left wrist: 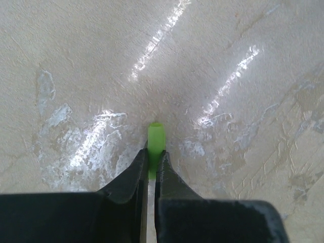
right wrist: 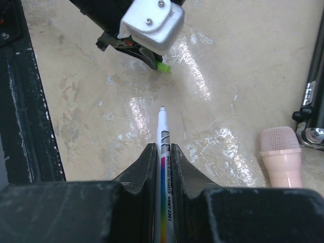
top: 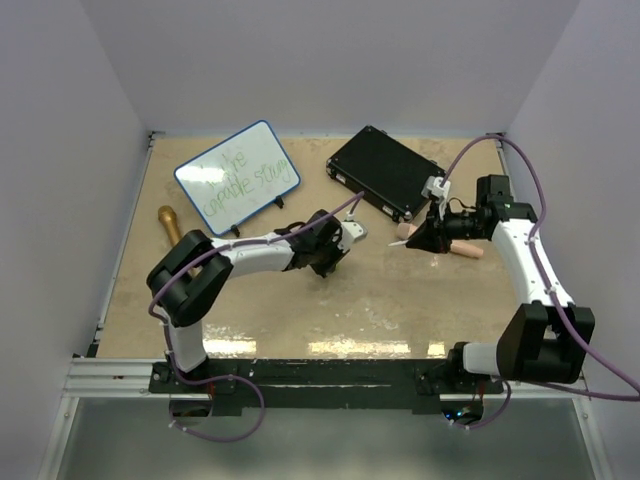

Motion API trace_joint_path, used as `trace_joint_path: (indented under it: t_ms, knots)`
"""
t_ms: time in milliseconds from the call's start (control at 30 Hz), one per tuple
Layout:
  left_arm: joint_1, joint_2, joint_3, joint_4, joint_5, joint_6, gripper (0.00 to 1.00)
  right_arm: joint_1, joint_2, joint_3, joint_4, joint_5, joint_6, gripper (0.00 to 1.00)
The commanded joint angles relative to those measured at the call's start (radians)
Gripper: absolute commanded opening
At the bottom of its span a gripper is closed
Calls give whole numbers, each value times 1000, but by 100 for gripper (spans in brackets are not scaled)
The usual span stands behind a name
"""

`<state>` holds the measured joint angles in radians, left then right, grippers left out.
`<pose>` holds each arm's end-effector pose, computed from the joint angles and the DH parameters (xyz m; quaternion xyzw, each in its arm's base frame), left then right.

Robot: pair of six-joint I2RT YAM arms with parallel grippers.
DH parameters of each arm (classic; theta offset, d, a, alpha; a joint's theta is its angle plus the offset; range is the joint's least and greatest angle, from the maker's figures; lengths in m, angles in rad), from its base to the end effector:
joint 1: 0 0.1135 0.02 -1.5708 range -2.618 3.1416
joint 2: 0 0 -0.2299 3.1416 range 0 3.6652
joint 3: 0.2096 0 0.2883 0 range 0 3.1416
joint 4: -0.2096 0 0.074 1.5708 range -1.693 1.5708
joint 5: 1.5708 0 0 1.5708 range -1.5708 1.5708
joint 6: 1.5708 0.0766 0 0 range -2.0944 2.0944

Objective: Write a sentence on the whiteboard
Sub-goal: Pick up the pen cap from the center of the board, then insert the whiteboard marker without the cap into the whiteboard marker.

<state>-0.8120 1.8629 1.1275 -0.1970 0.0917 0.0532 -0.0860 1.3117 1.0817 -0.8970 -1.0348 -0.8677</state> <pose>0.2874 -0.3133 0.0683 0.4107 0.8551 -0.1565 0.2751 0.3025 0.0400 0.2277 -0.4236 0.7424 0.3409 0.3914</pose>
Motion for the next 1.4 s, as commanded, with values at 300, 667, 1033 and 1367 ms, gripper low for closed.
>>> trace_joint_path:
  t_ms: [300, 667, 1033, 1367]
  knots:
    - [-7, -179, -288, 422, 40, 109, 0, 112, 266, 98, -86, -114, -86, 0]
    - [-13, -251, -429, 623, 80, 140, 0, 256, 383, 118, 132, -79, 121, 0]
    - [-12, -266, -485, 708, 112, 145, 0, 308, 400, 80, 190, -53, 153, 0]
    - [-13, -268, -502, 745, 125, 140, 0, 321, 419, 72, 211, -28, 183, 0]
